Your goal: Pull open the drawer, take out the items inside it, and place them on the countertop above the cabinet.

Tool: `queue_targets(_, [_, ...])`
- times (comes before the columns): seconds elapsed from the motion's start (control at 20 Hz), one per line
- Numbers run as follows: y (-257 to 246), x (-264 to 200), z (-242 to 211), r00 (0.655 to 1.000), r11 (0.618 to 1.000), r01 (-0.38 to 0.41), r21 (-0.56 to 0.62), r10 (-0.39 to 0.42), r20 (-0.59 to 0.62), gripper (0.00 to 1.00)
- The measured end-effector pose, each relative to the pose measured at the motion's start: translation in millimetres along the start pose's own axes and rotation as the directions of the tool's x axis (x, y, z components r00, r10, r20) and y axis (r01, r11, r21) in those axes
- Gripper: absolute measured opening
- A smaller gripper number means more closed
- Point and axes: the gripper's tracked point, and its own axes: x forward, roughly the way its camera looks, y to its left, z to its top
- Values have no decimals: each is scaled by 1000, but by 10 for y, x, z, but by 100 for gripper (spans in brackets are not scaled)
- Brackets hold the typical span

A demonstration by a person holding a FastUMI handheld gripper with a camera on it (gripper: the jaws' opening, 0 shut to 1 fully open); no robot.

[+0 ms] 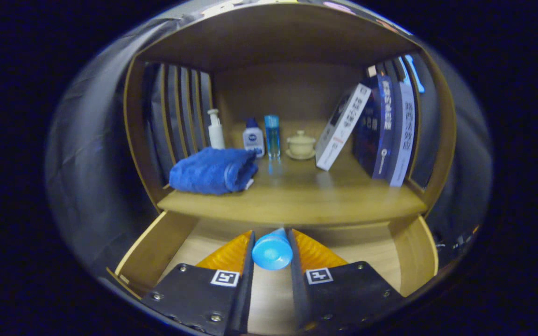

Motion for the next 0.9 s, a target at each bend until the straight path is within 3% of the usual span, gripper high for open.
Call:
queue_targets(0.3, [109,-86,225,998,999,-44,-10,45,51,38])
queue_targets(0.55, [186,-33,841,980,997,-66,35,59,189,37])
queue_targets(0.75, [71,453,1208,970,987,-37,155,-2,245,37])
queue_targets(0.9, [-196,880,1093,971,981,62,183,-102,216,37])
